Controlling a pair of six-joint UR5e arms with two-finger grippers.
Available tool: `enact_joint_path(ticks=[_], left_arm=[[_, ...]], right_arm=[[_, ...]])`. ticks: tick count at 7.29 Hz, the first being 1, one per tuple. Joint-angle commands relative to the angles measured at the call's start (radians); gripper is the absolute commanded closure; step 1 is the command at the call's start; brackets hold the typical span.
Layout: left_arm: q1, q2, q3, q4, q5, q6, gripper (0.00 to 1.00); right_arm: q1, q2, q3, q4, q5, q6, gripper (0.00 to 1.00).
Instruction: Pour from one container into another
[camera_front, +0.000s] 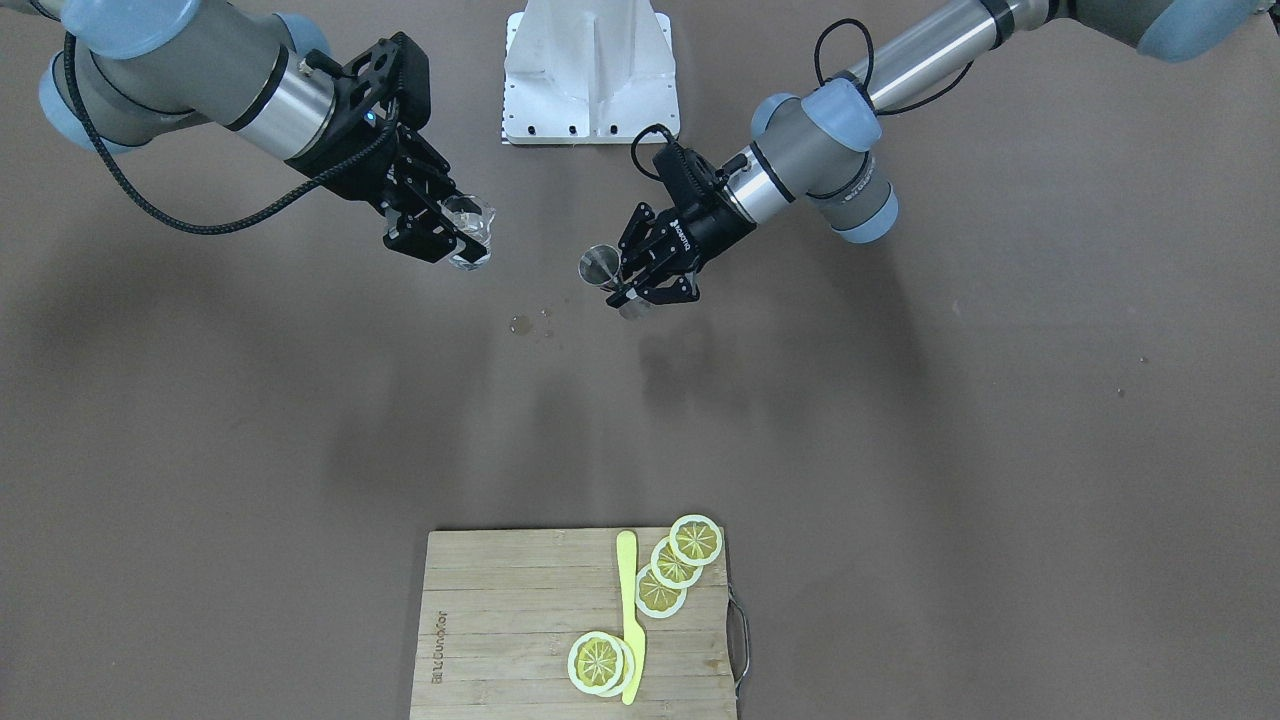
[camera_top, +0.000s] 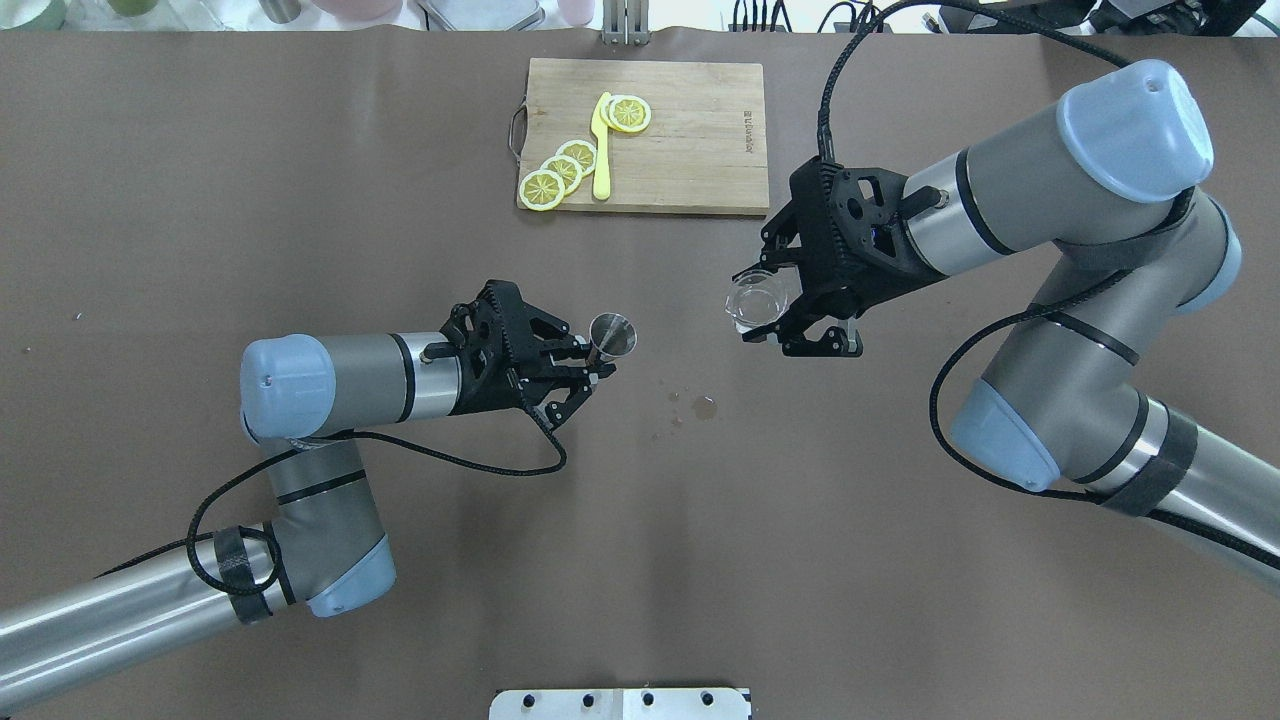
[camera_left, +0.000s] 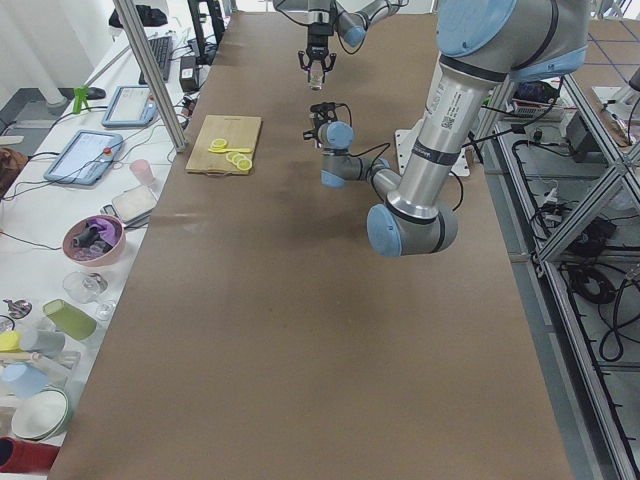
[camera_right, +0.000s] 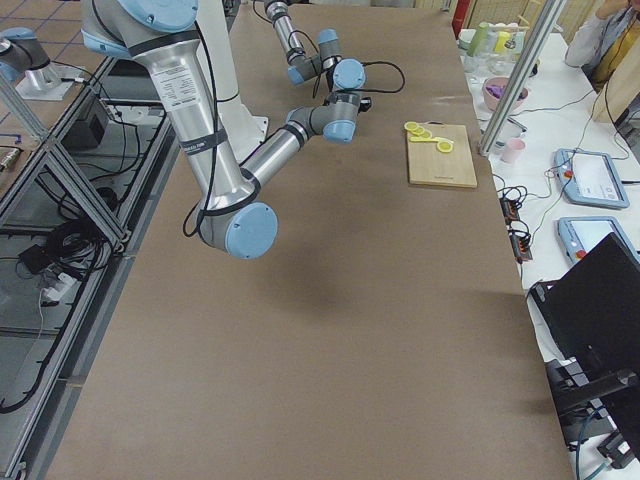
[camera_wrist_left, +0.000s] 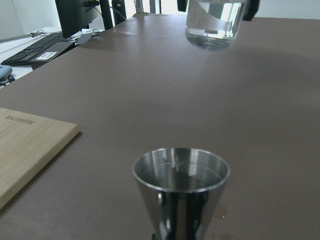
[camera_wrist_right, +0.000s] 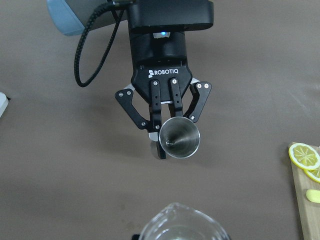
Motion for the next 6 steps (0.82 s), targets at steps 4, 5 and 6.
enact_joint_path(ticks=[4, 5, 6], left_arm=[[-0.004, -0.025, -0.024, 0.004, 0.000, -0.007, 1.00], [-0.004, -0.027, -0.032, 0.004, 0.000, -0.007, 1.00], [-0.006, -0.027, -0.032, 0.002, 0.000, -0.007, 1.00]], right_arm=[[-0.005, 0.027, -0.004, -0.071, -0.010, -0.059, 1.00], [-0.007, 0.040, -0.004, -0.091, -0.027, -0.062, 1.00], [-0.010, 0.057, -0.004, -0.119, -0.034, -0.065, 1.00]])
